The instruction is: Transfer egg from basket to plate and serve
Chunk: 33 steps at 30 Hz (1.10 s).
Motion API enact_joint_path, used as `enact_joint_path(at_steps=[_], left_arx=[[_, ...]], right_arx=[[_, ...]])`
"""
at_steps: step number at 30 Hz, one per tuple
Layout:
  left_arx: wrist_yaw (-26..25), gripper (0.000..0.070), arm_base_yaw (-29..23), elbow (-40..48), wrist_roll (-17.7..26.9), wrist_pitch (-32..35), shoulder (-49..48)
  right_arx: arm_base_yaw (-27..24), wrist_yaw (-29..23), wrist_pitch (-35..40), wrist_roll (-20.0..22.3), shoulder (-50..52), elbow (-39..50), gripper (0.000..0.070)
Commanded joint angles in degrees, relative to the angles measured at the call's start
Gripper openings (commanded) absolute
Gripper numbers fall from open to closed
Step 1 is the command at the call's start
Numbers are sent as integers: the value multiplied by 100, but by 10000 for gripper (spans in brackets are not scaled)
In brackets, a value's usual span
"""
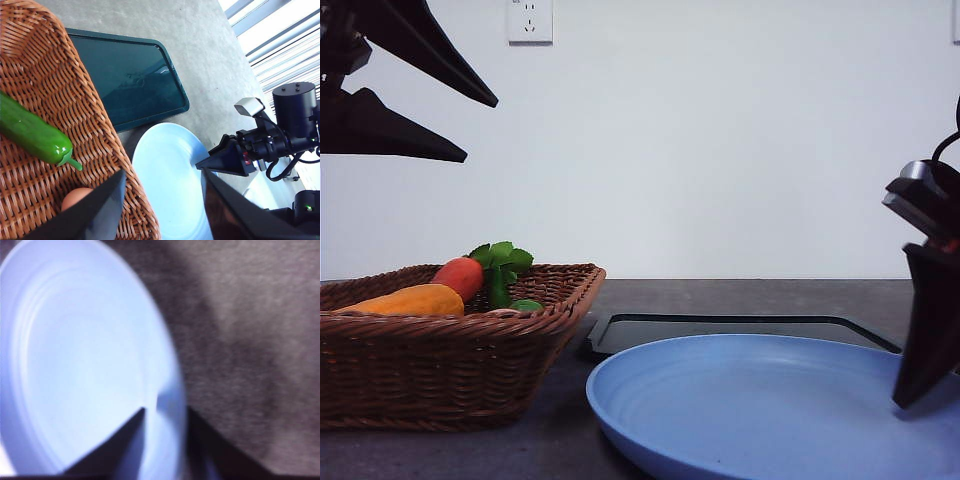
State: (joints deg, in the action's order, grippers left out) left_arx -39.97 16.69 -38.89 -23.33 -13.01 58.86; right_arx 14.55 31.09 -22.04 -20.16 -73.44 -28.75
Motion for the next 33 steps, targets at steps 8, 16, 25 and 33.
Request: enact_joint_path(at_steps=[8,16,25,33], left_arx=[[20,459,59,-94,-34,-61,64],[900,462,582,-100,12,-950,104],[1871,459,1253,-248,-46,-1149,608],[2167,458,1427,-382,-23,-1042,1468]], right_arx=[[15,-4,21,-183,274,-17,0],[-161,-235,-306,-328,1235,-21,0],[-717,-801,-418,-344,2201,-47,0],[-1058,-868,-422,-341,2661,-94,0]])
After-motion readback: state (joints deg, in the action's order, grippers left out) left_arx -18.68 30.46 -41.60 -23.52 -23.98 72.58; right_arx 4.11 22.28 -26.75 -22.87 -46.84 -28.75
